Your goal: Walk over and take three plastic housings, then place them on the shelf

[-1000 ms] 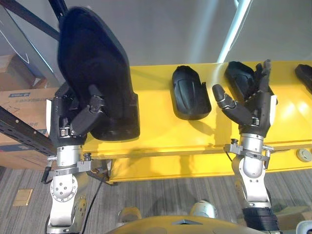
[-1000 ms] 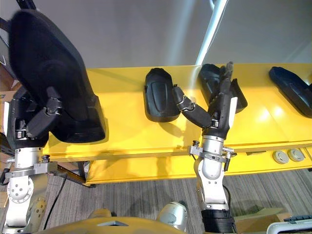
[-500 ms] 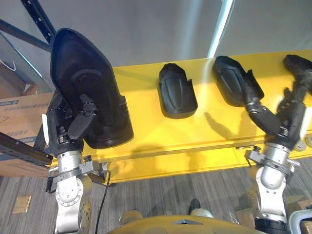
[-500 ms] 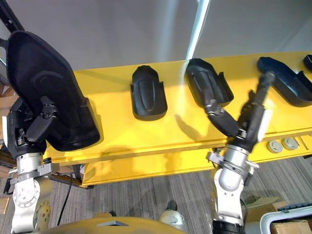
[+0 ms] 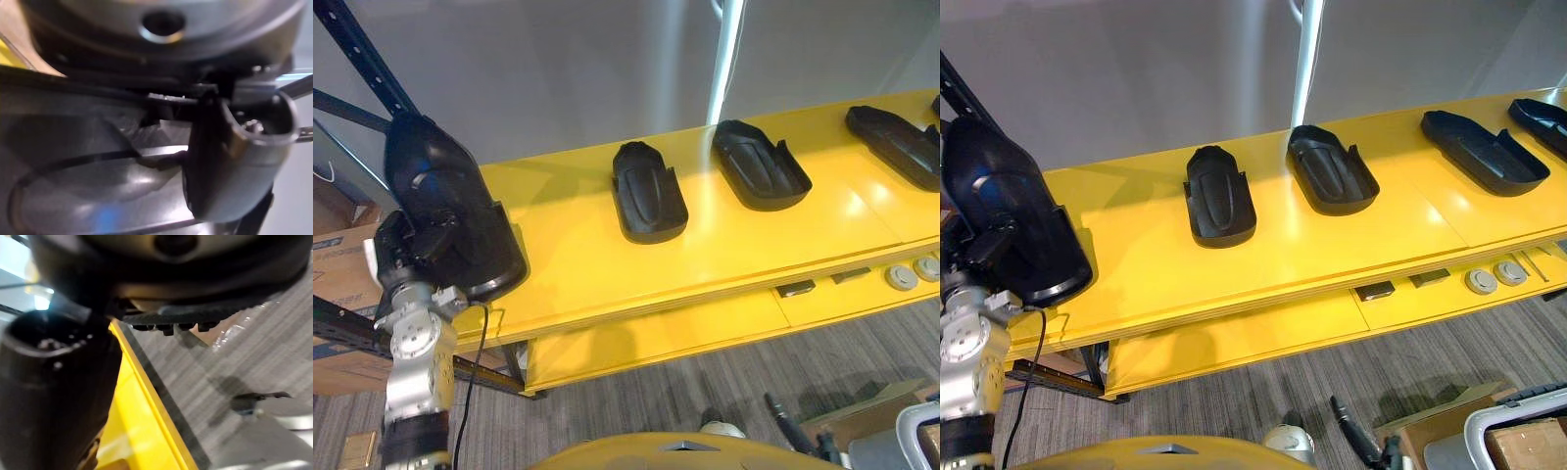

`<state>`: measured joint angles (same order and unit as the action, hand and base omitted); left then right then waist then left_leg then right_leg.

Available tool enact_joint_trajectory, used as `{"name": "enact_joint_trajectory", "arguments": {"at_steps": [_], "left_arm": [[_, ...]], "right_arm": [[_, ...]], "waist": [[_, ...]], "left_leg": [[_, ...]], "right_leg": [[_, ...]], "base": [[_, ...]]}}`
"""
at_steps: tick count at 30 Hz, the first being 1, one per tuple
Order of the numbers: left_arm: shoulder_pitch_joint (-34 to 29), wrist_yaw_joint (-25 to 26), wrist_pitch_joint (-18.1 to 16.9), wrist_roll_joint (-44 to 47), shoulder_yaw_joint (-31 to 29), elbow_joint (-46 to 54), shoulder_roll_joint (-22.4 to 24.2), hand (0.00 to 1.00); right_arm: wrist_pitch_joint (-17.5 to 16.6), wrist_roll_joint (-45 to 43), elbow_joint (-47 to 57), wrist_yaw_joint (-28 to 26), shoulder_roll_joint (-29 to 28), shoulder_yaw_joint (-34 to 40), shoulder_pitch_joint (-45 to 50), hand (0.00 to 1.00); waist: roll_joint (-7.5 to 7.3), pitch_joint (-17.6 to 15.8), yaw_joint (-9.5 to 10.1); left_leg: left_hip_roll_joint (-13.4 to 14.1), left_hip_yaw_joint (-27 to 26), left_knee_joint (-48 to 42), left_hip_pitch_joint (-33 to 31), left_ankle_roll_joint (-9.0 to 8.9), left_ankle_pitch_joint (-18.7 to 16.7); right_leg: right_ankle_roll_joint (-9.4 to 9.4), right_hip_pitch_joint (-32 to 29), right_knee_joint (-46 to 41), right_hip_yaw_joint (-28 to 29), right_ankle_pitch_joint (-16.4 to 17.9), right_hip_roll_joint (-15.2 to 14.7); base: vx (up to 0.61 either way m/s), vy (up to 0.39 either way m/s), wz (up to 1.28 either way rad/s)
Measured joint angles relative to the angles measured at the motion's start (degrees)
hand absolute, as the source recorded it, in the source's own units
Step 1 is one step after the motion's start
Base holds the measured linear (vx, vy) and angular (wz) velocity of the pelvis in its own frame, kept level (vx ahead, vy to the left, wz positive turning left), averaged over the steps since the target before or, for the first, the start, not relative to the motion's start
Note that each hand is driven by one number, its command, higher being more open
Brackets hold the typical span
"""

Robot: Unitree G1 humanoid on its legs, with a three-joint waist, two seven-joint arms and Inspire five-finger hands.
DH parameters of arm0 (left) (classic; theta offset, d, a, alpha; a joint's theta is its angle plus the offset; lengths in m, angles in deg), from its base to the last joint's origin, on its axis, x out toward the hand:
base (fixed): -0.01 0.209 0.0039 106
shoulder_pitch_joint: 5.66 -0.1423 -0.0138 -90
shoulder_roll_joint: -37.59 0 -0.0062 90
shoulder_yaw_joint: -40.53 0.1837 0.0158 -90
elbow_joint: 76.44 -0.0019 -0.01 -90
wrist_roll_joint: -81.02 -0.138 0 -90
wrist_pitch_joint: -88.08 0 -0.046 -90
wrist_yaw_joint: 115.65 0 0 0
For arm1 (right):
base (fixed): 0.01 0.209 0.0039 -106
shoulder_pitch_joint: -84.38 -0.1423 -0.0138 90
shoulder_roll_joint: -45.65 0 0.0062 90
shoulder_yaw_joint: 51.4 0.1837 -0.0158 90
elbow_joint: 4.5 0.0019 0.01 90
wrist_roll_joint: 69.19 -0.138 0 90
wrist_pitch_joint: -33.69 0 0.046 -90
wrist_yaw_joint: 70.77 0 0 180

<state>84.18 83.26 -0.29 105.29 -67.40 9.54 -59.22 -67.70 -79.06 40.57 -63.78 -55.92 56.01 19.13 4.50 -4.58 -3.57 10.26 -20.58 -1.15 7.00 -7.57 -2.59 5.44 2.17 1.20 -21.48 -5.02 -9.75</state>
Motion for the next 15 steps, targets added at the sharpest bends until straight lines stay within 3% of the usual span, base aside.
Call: {"name": "enact_joint_trajectory", "arguments": {"at_steps": [6, 9, 12, 15], "left_arm": [[7.88, -7.67, 8.86, 8.15, 4.16, -7.1, -4.66, 0.0], [14.21, -10.88, 11.88, 13.58, 4.96, -11.94, -7.63, 0.0], [20.19, -13.06, 12.46, 16.37, 6.0, -17.24, -10.74, 0.0], [23.56, -15.71, 14.58, 18.4, 7.06, -21.45, -12.94, 0.0]], "right_arm": [[7.61, 3.97, -8.36, -6.83, 3.28, 0.04, -6.21, 1.0], [7.79, 3.86, -9.25, -8.34, 5.44, 0.01, -10.7, 1.0], [7.87, 3.82, -9.47, -9.44, 7.41, -0.03, -14.36, 1.0], [8.22, 3.81, -9.46, -9.61, 8.54, -0.18, -15.85, 1.0]], "waist": [[-0.06, -0.78, 0.18], [0.26, -3.46, 0.08], [0.58, -7.17, 0.12], [0.98, -8.47, 0.01]], "left_leg": [[-0.64, 1.6, 0.29, -1.15, 0.63, 0.53], [-0.85, 2.22, -0.76, -3.94, 0.8, 0.66], [-1.01, 2.7, -0.74, -4.96, 0.67, 1.74], [-0.99, 3.0, -0.8, -5.33, 0.62, 1.87]], "right_leg": [[0.16, -0.19, -0.01, -0.72, 0.04, -0.56], [0.23, -2.53, -0.69, 0.01, 0.04, -0.85], [-0.04, -4.07, -2.1, 0.14, -0.05, -1.1], [-0.44, -4.31, -2.27, -0.07, 0.11, -1.06]], "base": [[-0.07, 0.005, 0.14], [-0.07, 0.016, 0.11], [-0.01, 0.0, 0.06], [0.06, 0.002, 0.06]]}}
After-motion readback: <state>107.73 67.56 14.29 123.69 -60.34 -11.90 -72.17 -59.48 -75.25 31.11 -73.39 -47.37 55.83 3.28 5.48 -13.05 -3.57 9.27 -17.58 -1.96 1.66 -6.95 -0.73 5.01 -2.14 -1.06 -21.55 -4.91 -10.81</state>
